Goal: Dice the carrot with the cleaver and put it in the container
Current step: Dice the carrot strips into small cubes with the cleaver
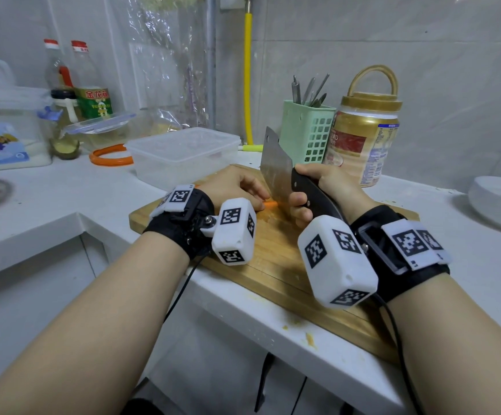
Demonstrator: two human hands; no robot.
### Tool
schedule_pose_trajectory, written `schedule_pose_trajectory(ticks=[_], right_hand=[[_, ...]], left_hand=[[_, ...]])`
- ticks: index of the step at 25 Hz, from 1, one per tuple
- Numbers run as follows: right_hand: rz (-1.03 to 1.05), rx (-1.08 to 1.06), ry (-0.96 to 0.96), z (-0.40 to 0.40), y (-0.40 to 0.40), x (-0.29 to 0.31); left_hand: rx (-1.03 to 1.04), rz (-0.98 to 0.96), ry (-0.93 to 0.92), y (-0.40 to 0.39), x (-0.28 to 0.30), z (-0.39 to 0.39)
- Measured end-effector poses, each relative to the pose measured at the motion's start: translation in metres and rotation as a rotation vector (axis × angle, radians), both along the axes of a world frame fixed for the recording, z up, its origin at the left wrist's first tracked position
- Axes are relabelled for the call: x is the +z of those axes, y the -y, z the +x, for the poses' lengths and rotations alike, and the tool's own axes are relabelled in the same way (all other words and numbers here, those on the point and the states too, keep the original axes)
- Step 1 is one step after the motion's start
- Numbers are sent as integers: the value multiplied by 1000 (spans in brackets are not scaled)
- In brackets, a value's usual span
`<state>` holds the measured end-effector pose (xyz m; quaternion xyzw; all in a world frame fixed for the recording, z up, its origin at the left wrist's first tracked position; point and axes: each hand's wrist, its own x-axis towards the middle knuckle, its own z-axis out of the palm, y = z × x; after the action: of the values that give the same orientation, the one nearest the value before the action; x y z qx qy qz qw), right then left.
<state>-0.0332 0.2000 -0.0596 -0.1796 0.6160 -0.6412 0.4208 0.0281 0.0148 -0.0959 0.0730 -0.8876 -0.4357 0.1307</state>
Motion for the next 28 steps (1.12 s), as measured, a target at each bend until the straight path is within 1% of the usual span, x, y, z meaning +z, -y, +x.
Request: schedule_pose_trajectory(ticks=[7,10,13,18,28], right_hand=[[3,-15,25,-4,6,-4],[-46,-32,75,-5,1,-2],[-103,1,110,-7,-5,-3],[-123,55,76,-4,-6,-6],[-153,76,53,0,-4,-5]], left_hand=[[-11,-2,9,1,0,-1],[-12,-2,10,1,0,-1],[-2,-2,12,0,0,0],[15,16,-1,-1,-1,1],[20,58,0,2,-3,0]])
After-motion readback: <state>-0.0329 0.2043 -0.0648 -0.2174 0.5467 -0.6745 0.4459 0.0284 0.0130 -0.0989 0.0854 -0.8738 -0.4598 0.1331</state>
